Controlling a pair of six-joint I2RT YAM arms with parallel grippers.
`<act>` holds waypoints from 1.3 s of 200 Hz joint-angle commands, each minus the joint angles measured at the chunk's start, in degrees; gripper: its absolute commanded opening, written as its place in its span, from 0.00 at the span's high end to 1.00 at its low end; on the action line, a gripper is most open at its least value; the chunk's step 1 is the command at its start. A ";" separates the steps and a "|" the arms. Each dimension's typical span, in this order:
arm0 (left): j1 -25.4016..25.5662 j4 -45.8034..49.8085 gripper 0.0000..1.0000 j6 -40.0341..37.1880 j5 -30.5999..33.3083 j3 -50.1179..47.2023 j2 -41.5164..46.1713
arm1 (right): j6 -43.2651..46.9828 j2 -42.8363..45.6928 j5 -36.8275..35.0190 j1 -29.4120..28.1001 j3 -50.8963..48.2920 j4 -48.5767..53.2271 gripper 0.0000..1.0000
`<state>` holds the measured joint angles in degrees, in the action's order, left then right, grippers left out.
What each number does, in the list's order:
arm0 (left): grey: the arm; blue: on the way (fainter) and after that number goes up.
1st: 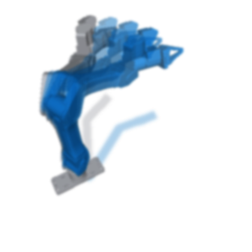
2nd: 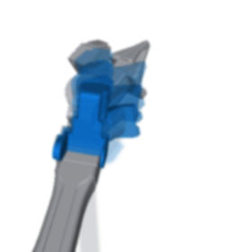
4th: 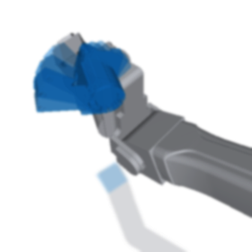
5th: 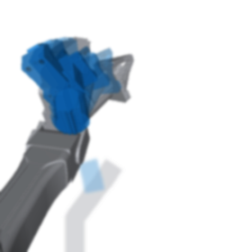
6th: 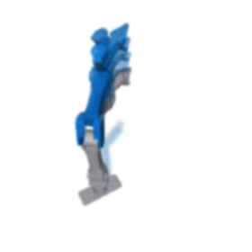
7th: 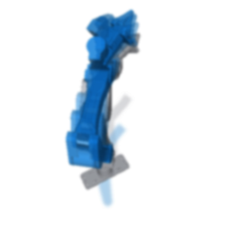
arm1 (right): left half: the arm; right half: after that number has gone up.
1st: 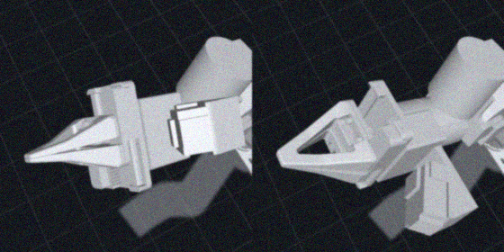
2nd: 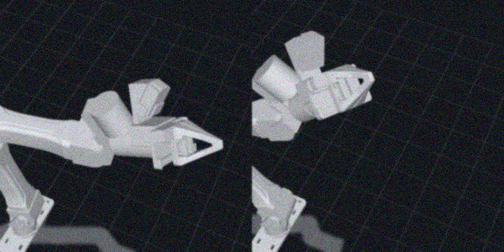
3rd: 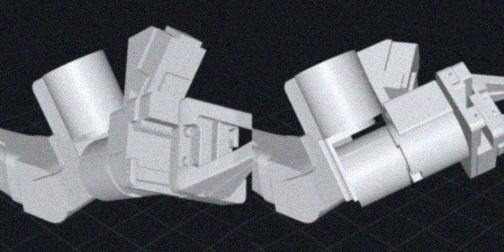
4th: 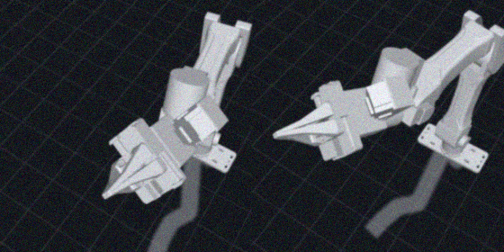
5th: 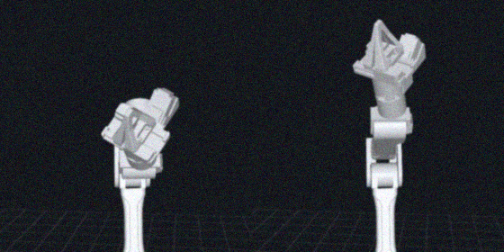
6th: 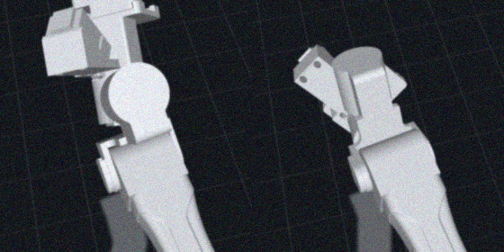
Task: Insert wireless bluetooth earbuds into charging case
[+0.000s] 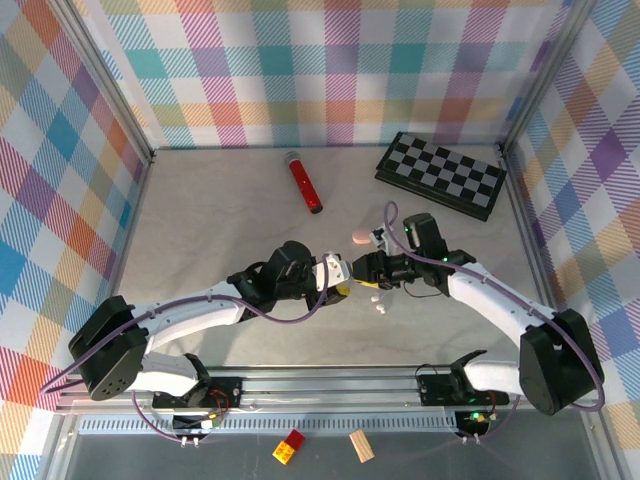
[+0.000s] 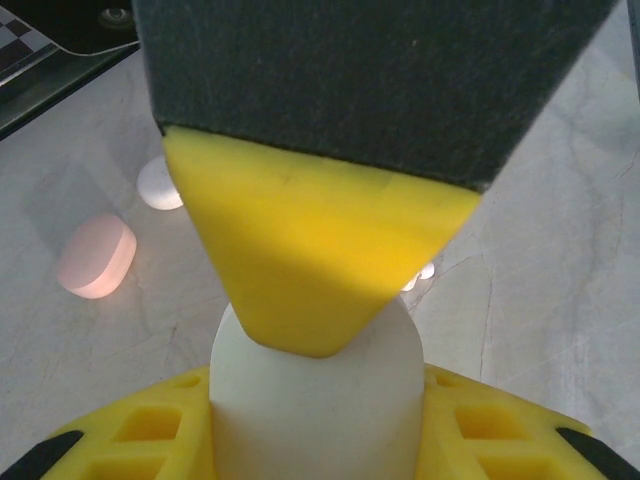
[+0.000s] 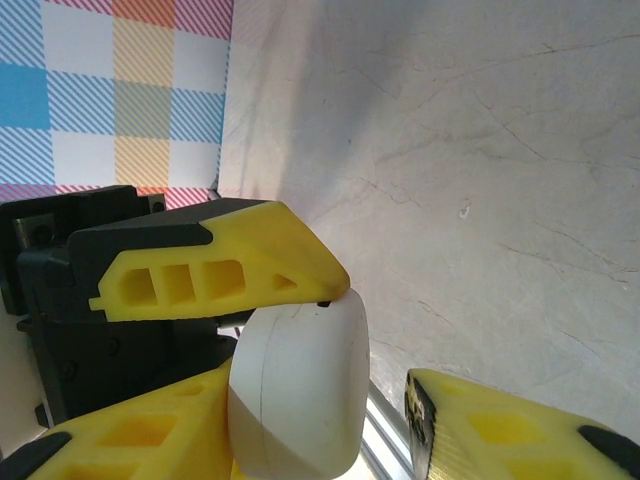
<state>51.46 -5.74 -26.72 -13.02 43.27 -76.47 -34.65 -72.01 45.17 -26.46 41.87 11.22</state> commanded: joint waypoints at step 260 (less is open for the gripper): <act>-12.88 -65.58 0.19 35.46 -9.66 -16.01 -0.70 | -42.67 6.33 8.40 12.01 -8.65 -46.93 0.82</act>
<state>39.57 -56.25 2.52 -17.19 27.86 -74.54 -66.70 -66.00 51.92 -14.98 34.41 -22.81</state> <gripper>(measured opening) 0.807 0.226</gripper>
